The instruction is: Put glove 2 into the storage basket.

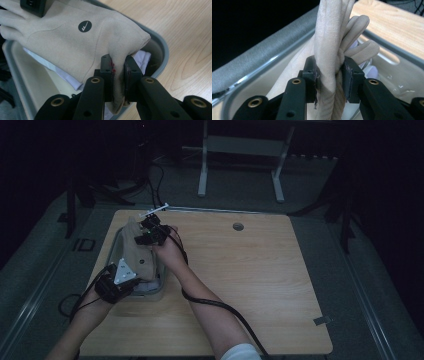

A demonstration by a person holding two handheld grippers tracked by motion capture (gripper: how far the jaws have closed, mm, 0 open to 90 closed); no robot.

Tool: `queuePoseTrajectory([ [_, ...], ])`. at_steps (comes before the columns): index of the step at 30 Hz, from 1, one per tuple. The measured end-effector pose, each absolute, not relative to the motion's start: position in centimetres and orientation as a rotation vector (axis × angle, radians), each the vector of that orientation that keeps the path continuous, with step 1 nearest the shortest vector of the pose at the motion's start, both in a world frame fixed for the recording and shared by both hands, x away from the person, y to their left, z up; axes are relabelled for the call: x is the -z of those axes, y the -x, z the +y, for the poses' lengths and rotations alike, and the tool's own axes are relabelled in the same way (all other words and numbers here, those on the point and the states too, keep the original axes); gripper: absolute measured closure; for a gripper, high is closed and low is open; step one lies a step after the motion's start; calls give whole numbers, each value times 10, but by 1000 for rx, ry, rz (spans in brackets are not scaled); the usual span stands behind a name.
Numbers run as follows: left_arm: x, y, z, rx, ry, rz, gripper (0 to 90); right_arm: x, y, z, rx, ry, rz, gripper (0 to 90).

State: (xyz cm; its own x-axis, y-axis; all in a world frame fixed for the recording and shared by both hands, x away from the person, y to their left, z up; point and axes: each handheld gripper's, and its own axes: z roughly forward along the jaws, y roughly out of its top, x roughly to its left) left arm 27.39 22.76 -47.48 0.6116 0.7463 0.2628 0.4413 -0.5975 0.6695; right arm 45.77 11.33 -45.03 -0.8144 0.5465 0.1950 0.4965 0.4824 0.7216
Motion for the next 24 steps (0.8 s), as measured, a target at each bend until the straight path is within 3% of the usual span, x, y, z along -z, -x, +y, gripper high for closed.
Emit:
queuePoseTrajectory([
  [19, 492, -287, 231, -606, -2333, 983, 801, 488, -466, 121, -1174, -1001, 2696, 655],
  [24, 492, -289, 232, -549, -2307, 999, 700, 487, -468, 116, -1174, -1008, 2703, 572],
])
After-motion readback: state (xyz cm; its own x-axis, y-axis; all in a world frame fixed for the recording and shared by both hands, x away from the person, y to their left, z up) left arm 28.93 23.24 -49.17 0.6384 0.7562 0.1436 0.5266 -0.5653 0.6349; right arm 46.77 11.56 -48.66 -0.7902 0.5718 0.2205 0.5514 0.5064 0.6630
